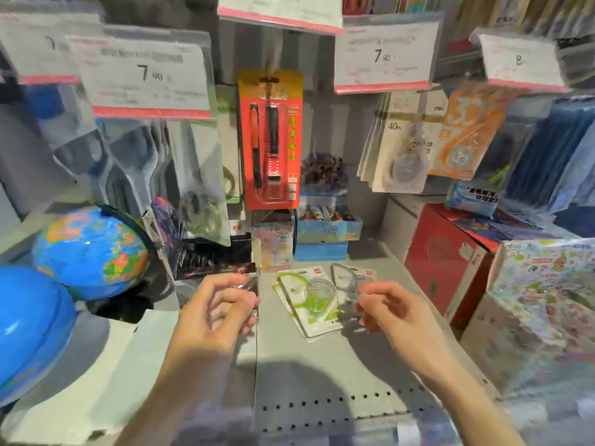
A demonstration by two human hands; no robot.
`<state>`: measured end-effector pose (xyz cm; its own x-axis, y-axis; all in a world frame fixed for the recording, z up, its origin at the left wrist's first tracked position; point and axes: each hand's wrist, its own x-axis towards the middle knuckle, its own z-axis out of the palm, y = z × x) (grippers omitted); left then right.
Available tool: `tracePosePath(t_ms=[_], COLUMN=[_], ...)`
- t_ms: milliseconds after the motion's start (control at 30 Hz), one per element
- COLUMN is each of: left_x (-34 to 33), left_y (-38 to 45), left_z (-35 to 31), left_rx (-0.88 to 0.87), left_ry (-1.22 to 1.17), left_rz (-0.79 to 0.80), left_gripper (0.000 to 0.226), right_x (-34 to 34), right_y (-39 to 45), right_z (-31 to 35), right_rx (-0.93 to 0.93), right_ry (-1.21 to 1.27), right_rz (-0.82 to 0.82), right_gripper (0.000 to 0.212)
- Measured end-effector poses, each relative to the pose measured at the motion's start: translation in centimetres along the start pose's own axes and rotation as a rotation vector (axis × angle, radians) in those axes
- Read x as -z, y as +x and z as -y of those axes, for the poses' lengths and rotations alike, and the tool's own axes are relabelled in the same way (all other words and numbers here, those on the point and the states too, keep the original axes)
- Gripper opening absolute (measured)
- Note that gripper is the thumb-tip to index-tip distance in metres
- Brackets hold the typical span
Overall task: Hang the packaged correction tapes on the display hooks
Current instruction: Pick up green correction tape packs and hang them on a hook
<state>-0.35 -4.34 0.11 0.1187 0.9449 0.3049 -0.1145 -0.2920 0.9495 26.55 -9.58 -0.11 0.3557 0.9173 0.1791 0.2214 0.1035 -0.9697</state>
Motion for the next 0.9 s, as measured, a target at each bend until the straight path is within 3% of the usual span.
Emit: tracePosePath(t_ms=[233, 400, 600, 900], left_x=[-0.4, -1.9, -3.9, -5.8], left_y=[0.8, 1.8, 3.1, 5.1], left_z=[1.0, 1.6, 2.8, 4.1], left_rx=[0.065, 0.070, -0.006, 0.061], left_ry=[0.219, 0.533, 0.793, 1.002], left_rz=[0.076, 0.174, 0.297, 0.411], left_gripper=[0.035, 0.023, 0.017, 0.037], right_x=[-0.1, 0.2, 2.1, 4.8], right_y=[4.8, 8.1, 8.0, 7.2], right_z=[-2.8, -4.7, -5.6, -5.0], right_rx=[0.130, 0.250, 0.290, 0.229], right_ry=[-0.457, -0.839, -0.934, -0.971], right_rz=[0.003, 0.139, 0.279, 0.327], right_gripper=[0.007, 0.024, 0.023, 0.024])
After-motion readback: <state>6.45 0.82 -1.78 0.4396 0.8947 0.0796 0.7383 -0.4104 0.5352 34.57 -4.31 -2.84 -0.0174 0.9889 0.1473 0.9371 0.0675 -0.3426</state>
